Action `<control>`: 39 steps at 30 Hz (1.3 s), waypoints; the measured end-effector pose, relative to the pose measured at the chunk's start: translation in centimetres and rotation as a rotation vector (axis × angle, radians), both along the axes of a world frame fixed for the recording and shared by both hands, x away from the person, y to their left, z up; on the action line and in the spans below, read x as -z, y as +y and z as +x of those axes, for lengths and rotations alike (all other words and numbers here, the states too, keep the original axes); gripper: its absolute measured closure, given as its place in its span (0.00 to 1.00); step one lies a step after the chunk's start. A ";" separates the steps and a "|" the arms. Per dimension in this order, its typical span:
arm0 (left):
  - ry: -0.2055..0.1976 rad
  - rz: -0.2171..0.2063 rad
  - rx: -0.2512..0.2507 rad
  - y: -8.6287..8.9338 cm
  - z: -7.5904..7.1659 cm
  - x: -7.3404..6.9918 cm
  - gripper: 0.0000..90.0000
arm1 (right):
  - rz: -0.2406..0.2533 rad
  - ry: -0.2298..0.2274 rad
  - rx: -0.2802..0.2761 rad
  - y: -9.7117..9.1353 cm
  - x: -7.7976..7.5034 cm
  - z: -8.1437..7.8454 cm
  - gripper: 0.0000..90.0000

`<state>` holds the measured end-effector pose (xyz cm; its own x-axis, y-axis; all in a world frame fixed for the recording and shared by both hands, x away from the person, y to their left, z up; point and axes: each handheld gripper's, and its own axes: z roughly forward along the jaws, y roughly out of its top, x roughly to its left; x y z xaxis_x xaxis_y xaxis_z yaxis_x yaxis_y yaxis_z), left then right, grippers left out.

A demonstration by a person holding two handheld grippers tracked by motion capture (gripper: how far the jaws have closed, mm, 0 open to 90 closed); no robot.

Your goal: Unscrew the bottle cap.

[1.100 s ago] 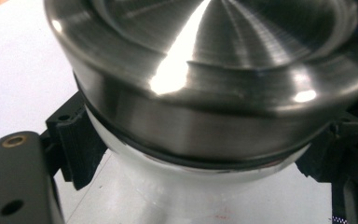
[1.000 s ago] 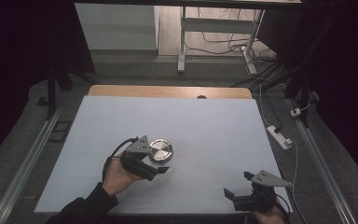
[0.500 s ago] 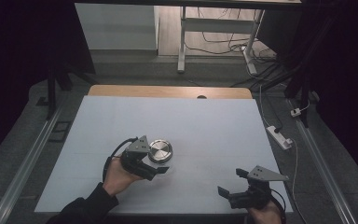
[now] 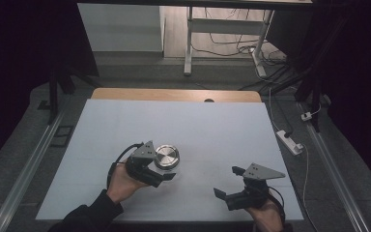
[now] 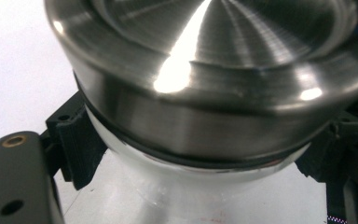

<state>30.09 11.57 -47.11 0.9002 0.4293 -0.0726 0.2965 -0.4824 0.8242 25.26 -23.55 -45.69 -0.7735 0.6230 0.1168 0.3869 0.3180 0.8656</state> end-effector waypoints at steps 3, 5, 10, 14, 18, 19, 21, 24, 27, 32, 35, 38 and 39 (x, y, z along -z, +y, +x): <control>-0.001 0.001 0.002 0.0 0.0 0.0 0.17 | 0.012 0.001 -0.006 0.3 -0.1 0.2 0.00; -0.001 0.001 0.004 -0.1 0.0 0.0 0.17 | 0.007 -0.010 -0.018 0.7 -0.4 0.4 0.00; -0.001 0.003 0.004 -0.2 -0.1 -0.1 0.17 | -0.009 -0.032 -0.061 2.4 -1.1 0.8 0.00; -0.002 0.000 0.005 -0.3 -0.2 -0.1 0.17 | 0.003 -0.038 -0.088 3.4 -1.3 1.3 0.00; -0.003 0.005 0.005 -0.4 -0.2 0.0 0.17 | 0.014 -0.049 -0.112 4.7 -1.8 1.8 0.00; -0.002 0.009 0.006 -0.5 -0.2 0.0 0.17 | 0.010 -0.053 -0.117 5.1 -1.9 1.9 0.00; -0.001 0.011 0.007 -0.5 -0.2 0.0 0.17 | 0.000 -0.056 -0.124 5.8 -2.1 2.2 0.00; -0.001 0.012 0.009 -0.6 -0.3 0.0 0.17 | -0.003 -0.052 -0.129 6.5 -2.3 2.5 0.00; -0.001 0.006 0.007 -0.7 -0.4 0.0 0.17 | -0.008 -0.051 -0.150 8.0 -2.6 2.9 0.00; -0.001 0.010 0.017 -0.8 -0.4 0.0 0.17 | -0.008 -0.048 -0.169 9.4 -3.0 3.4 0.00; 0.000 0.014 0.023 -1.0 -0.4 0.1 0.17 | -0.007 -0.042 -0.192 10.6 -3.1 3.7 0.00; 0.001 0.014 0.026 -1.1 -0.5 0.1 0.17 | -0.006 -0.045 -0.198 11.3 -3.1 4.0 0.00; 0.000 0.015 0.030 -1.1 -0.5 0.1 0.17 | -0.003 -0.043 -0.198 11.5 -3.1 4.0 0.00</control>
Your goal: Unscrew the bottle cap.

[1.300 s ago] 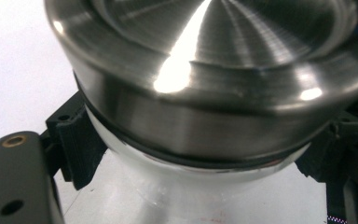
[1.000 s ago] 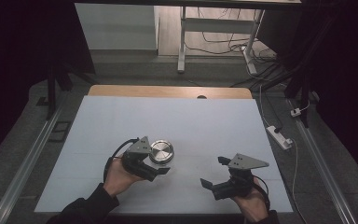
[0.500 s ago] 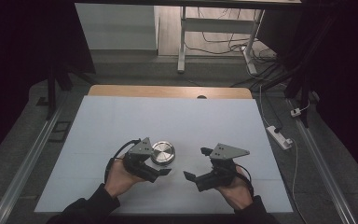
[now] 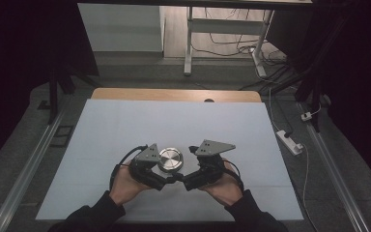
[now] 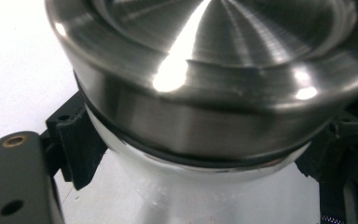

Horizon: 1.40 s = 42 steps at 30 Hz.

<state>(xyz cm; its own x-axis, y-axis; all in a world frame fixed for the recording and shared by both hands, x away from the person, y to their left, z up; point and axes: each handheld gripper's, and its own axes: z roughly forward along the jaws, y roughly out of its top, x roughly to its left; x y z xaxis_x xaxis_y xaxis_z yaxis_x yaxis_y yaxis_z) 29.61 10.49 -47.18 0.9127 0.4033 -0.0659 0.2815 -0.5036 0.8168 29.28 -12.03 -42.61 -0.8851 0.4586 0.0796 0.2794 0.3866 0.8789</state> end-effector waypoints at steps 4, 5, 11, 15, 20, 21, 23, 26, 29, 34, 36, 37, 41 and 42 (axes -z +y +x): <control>0.004 -0.008 0.002 -0.1 -0.1 -0.1 0.17 | -0.002 -0.005 -0.005 0.8 0.2 0.3 0.00; 0.006 -0.008 0.002 -0.1 -0.1 -0.1 0.17 | -0.001 -0.001 -0.010 1.0 0.3 0.3 0.00; 0.010 -0.002 0.009 -0.3 -0.1 0.0 0.17 | -0.005 -0.020 -0.013 1.9 0.9 0.4 0.00; 0.012 -0.006 0.013 -0.4 -0.1 -0.1 0.17 | 0.009 -0.030 -0.014 2.1 1.1 0.6 0.05; 0.023 -0.011 0.021 -0.3 0.0 0.0 0.17 | 0.033 -0.038 -0.056 2.1 1.1 0.5 0.20; 0.023 -0.013 0.023 -0.3 0.0 0.0 0.17 | 0.025 -0.051 -0.059 2.0 1.0 0.5 0.20; 0.028 -0.019 0.030 -0.2 0.0 -0.1 0.17 | 0.038 -0.046 -0.065 2.0 1.1 0.5 0.20; 0.031 -0.025 0.043 -0.2 0.0 0.0 0.17 | 0.046 -0.033 -0.084 1.8 1.0 0.7 0.20; 0.030 -0.033 0.069 -0.1 0.0 0.0 0.17 | 0.051 -0.026 -0.126 1.6 1.0 0.9 0.21; 0.035 -0.049 0.142 -0.1 0.0 -0.1 0.17 | 0.060 0.001 -0.243 1.0 0.8 1.6 0.20; 0.034 -0.051 0.176 -0.1 -0.1 -0.1 0.17 | 0.069 0.010 -0.302 0.8 0.8 1.9 0.20; 0.033 -0.052 0.191 -0.1 -0.1 -0.2 0.17 | 0.074 0.016 -0.335 0.7 0.8 2.1 0.20; 0.023 -0.048 0.241 -0.1 -0.3 -0.2 0.17 | 0.086 0.017 -0.447 0.4 0.8 2.5 0.20; 0.021 -0.045 0.243 -0.2 -0.3 -0.2 0.17 | 0.087 0.018 -0.463 0.4 0.8 2.6 0.20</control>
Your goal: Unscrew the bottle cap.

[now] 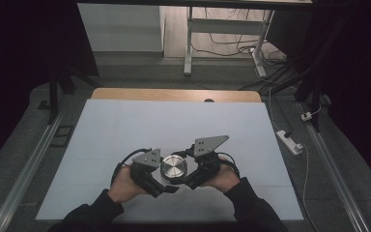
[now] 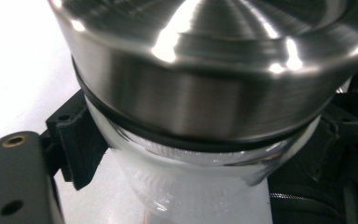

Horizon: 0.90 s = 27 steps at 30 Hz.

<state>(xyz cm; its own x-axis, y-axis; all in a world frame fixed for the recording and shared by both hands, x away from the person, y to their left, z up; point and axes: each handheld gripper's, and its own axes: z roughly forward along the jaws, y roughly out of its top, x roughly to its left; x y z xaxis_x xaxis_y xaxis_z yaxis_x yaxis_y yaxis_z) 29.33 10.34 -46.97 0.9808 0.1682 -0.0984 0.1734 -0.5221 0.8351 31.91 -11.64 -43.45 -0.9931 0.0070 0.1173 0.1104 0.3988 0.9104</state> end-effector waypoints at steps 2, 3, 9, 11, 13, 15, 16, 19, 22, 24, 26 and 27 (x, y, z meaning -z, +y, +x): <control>0.002 -0.003 -0.003 0.0 0.0 0.1 0.17 | -0.003 -0.003 -0.012 0.0 0.1 0.1 0.20; 0.003 -0.003 -0.007 0.0 0.0 0.1 0.17 | -0.010 0.005 -0.010 0.1 0.1 0.1 0.18; 0.000 -0.012 -0.049 0.1 0.0 0.0 0.17 | -0.058 -0.001 0.041 0.7 0.1 -0.3 0.00; -0.001 -0.013 -0.077 0.3 0.0 0.0 0.17 | -0.042 0.009 0.074 0.6 -0.3 -0.4 0.00; -0.003 -0.013 -0.104 0.4 0.1 0.0 0.17 | -0.042 0.007 0.122 0.4 -0.7 -0.5 0.00; -0.006 -0.009 -0.145 0.5 0.1 -0.1 0.17 | -0.039 0.012 0.181 0.4 -1.2 -0.8 0.00; -0.007 -0.006 -0.163 0.5 0.1 -0.1 0.17 | -0.039 0.011 0.218 0.4 -1.3 -0.9 0.00; -0.017 0.014 -0.221 0.4 0.0 -0.2 0.17 | -0.048 -0.007 0.311 0.8 -1.4 -1.3 0.00; -0.014 0.020 -0.274 0.3 -0.1 -0.2 0.17 | -0.060 -0.039 0.383 1.4 -1.3 -1.8 0.00; -0.009 0.017 -0.296 0.3 0.0 -0.3 0.17 | -0.074 -0.070 0.416 1.8 -1.1 -2.2 0.00; -0.007 0.016 -0.315 0.3 -0.1 -0.4 0.17 | -0.079 -0.085 0.440 2.0 -0.9 -2.4 0.02; -0.007 0.016 -0.315 0.3 -0.1 -0.4 0.17 | -0.073 -0.088 0.447 2.1 -0.8 -2.4 0.03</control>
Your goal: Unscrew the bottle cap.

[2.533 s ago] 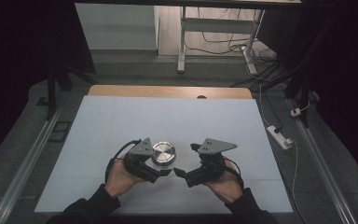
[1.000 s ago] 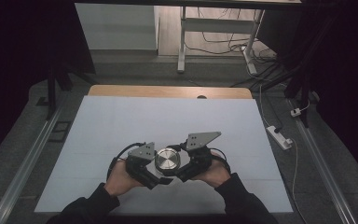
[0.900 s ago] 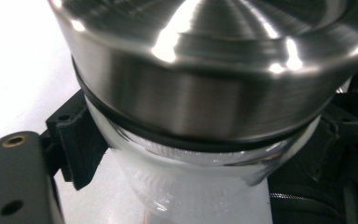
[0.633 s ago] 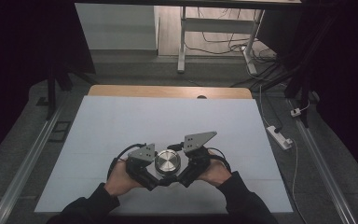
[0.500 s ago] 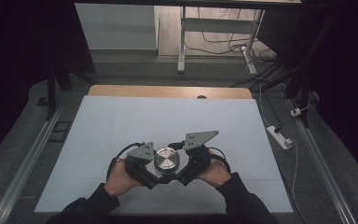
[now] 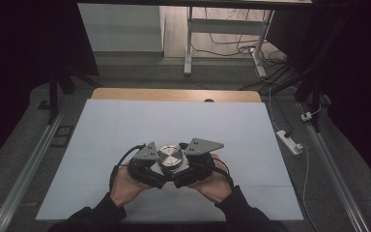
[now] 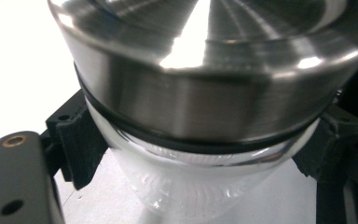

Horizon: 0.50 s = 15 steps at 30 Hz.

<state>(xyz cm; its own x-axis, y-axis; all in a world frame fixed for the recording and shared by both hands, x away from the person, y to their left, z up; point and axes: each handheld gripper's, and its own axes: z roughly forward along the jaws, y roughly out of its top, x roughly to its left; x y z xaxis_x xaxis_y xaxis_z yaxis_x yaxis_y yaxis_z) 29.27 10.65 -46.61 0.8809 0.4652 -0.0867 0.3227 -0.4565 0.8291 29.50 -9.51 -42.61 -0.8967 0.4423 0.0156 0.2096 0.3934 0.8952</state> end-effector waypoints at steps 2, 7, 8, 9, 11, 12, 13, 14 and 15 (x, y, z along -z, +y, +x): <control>-0.002 0.001 -0.015 0.0 -0.1 -0.1 0.17 | 0.015 0.003 0.010 0.1 0.2 0.0 0.05; -0.010 0.006 -0.017 -0.4 -0.3 -0.2 0.17 | 0.041 0.013 0.027 0.3 0.6 0.0 0.11; -0.011 0.010 -0.014 -0.5 -0.4 -0.2 0.17 | 0.048 0.010 0.026 0.3 0.6 0.0 0.15; -0.012 0.014 -0.007 -0.5 -0.5 -0.3 0.17 | 0.055 0.005 0.029 0.2 0.6 0.0 0.19; -0.011 0.011 0.001 -0.5 -0.4 -0.3 0.17 | 0.062 0.000 0.021 0.1 0.6 -0.1 0.20; -0.013 0.011 0.010 -0.5 -0.4 -0.3 0.17 | 0.058 -0.004 0.017 0.0 0.5 -0.1 0.21; -0.014 0.011 0.021 -0.4 -0.4 -0.3 0.17 | 0.059 -0.004 0.008 0.0 0.5 -0.1 0.21; -0.015 0.010 0.036 -0.3 -0.3 -0.2 0.17 | 0.060 -0.002 -0.008 -0.1 0.5 0.0 0.21; -0.013 0.008 0.056 -0.2 -0.2 -0.2 0.17 | 0.062 0.002 -0.030 -0.2 0.5 0.1 0.21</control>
<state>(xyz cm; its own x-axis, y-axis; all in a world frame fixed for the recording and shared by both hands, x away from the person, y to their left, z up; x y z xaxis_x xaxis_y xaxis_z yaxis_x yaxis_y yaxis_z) 29.03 10.44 -46.42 0.9068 0.4154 -0.0721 0.2858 -0.4799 0.8295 29.62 -9.72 -43.10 -0.9096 0.4133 0.0438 0.2002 0.3434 0.9176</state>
